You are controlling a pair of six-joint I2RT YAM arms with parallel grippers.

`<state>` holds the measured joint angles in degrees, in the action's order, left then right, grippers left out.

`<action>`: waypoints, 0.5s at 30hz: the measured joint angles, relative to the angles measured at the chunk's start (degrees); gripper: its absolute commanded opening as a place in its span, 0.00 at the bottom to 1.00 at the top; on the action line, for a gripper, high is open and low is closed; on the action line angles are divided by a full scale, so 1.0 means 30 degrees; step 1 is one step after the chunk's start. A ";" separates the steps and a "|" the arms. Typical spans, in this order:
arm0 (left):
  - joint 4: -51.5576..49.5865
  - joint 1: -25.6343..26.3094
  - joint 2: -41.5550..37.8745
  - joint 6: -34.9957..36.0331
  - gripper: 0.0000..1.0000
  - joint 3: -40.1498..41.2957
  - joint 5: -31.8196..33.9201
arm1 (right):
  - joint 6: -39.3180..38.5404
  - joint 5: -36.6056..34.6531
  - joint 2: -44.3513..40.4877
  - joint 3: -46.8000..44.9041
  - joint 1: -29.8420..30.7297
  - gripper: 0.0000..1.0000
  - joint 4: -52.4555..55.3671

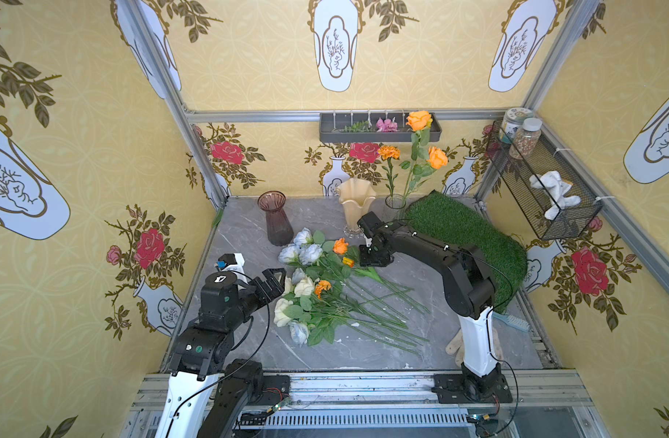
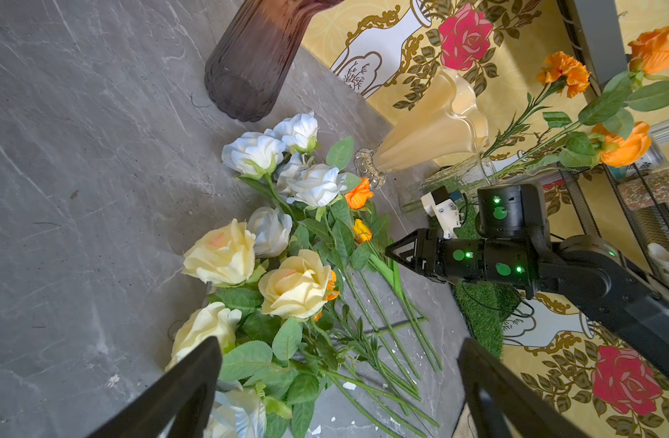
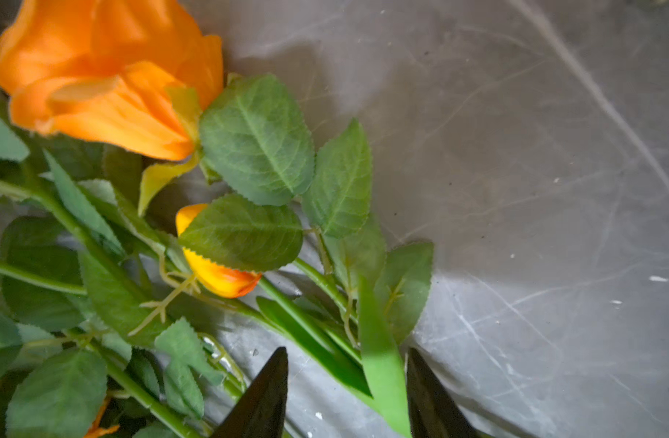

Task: Arrange the flowers in different vases according to their colors
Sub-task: Pick up the flower at the center of the board.

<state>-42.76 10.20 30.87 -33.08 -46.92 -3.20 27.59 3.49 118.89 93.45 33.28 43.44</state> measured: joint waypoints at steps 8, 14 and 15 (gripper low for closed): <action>-0.0036 0.0000 -0.0153 0.0000 0.99 0.0000 0.0000 | -0.1800 -0.0787 -0.3308 -0.2922 -0.0350 0.51 0.1406; -0.0036 0.0000 -0.0270 -0.0007 1.00 0.0000 -0.0007 | -0.2353 -0.0597 -0.4000 -0.4947 -0.0335 0.44 0.1559; -0.0036 0.0000 -0.0313 -0.0007 1.00 0.0000 0.0000 | -0.2382 -0.0539 -0.4000 -0.5107 -0.0335 0.43 0.1545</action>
<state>-42.87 10.20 29.93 -33.10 -46.92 -3.20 20.45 1.87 106.89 78.13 32.27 48.07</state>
